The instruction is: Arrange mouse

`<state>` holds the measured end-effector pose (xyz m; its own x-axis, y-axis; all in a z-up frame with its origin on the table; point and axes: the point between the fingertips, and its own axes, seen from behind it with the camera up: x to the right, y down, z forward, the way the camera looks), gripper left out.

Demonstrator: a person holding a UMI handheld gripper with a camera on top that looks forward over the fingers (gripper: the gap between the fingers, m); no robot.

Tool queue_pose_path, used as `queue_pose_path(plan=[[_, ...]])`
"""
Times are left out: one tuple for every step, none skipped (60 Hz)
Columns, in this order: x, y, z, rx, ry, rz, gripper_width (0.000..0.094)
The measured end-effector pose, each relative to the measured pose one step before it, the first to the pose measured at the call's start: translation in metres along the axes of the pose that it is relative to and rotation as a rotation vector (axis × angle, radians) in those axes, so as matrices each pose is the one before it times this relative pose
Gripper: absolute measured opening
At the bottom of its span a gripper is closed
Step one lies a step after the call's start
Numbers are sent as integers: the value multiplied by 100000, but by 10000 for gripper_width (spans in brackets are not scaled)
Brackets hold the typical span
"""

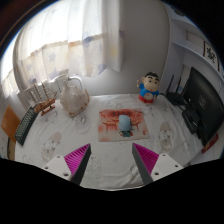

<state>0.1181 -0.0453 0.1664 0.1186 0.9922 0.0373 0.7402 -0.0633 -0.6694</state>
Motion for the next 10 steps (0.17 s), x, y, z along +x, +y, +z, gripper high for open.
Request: queue_pose_path(plan=[[-36, -101, -95, 228, 217, -85, 855], [-68, -52, -80, 109, -24, 2, 854], [-111, -39, -81, 41, -326, 205, 855], [-166, 22, -51, -32, -446, 271, 853], [-159, 23, -38, -61, -414, 296, 852], [-122, 24, -47, 93, -167, 197, 853], [-72, -18, -36, 271, 36, 253, 852], [-54, -12, -33, 323, 113, 353, 853], [6, -30, -51, 206, 215, 325, 852], [28, 5, -39, 146, 196, 318, 853]])
